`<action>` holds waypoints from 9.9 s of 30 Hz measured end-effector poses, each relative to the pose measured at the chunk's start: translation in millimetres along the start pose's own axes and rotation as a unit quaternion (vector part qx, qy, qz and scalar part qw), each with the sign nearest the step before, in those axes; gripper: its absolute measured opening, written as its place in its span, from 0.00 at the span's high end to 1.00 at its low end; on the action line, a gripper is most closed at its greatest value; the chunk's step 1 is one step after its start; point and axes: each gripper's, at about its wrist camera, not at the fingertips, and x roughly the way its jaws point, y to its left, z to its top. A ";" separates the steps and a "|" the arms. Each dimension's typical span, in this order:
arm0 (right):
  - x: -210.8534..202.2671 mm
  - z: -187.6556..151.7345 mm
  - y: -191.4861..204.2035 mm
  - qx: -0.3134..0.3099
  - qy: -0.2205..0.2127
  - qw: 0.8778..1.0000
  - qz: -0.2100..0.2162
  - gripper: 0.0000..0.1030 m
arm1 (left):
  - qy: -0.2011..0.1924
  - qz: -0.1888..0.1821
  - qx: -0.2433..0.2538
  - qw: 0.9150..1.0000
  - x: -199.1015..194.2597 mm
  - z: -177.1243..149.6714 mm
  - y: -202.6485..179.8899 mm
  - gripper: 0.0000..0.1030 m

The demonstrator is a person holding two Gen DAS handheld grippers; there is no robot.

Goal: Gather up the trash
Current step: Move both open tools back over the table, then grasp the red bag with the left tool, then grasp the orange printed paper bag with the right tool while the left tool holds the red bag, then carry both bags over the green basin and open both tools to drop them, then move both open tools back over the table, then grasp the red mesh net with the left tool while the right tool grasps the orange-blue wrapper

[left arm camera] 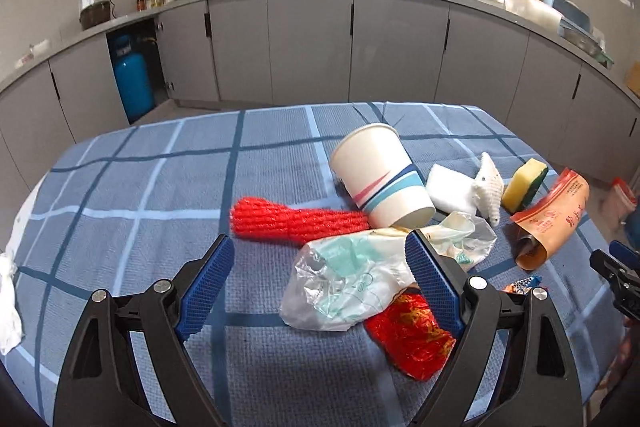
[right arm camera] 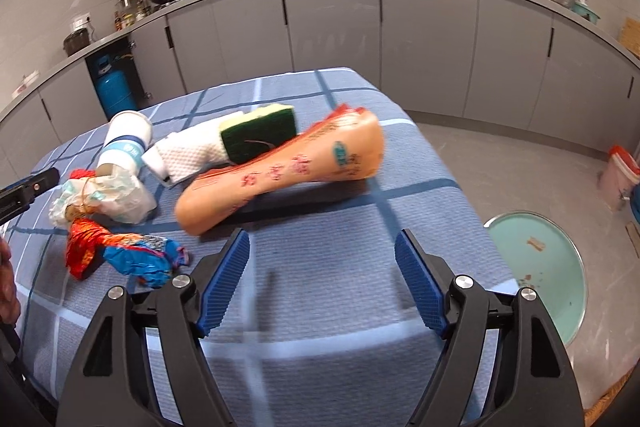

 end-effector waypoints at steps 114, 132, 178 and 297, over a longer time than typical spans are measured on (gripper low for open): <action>19.7 42.1 3.7 0.114 -0.004 0.992 0.048 0.88 | -0.092 -0.065 0.079 0.991 -28.3 36.3 -84.5 0.97; -28.7 36.6 -84.7 0.143 -0.041 0.989 -0.009 0.88 | -0.079 -0.171 0.119 0.975 -31.8 44.8 -199.8 0.97; 0.4 -60.3 -276.0 0.240 0.033 0.959 -0.146 0.86 | 0.032 -0.295 0.251 0.921 35.7 -23.4 -461.7 0.97; 33.6 -10.6 121.4 -0.121 0.084 0.983 0.111 0.37 | 0.045 0.057 -0.039 0.997 11.8 -16.4 46.2 0.13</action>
